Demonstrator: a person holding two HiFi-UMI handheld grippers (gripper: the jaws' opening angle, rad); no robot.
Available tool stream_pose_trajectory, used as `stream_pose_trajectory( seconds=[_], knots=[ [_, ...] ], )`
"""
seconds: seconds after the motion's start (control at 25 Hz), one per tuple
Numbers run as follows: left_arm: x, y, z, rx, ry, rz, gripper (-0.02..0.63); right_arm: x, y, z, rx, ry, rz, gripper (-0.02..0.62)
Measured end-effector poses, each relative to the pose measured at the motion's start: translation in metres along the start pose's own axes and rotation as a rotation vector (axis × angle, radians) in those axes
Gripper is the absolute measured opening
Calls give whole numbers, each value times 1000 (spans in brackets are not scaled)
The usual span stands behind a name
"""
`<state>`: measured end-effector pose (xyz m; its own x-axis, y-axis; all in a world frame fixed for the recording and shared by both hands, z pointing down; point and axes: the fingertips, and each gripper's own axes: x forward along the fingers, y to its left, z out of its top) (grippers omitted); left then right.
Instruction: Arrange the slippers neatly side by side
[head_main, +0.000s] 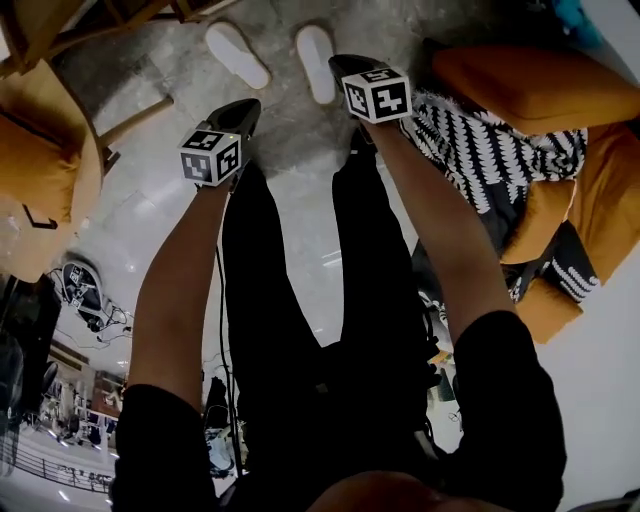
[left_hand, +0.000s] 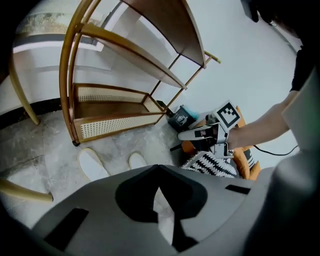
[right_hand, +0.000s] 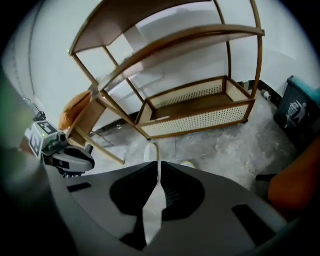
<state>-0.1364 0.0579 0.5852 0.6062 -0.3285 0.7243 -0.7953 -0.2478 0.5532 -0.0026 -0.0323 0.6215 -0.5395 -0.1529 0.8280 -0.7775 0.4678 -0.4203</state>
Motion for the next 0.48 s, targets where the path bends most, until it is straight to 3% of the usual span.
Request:
stream_pose_trajectory(
  seconds=[0.28, 0.48],
  knots=[
    [-45, -28, 21, -47, -78, 33, 14, -79, 71, 46, 48, -230, 48, 38],
    [-54, -15, 16, -97, -106, 68, 14, -110, 99, 50, 197, -407, 152, 37]
  ],
)
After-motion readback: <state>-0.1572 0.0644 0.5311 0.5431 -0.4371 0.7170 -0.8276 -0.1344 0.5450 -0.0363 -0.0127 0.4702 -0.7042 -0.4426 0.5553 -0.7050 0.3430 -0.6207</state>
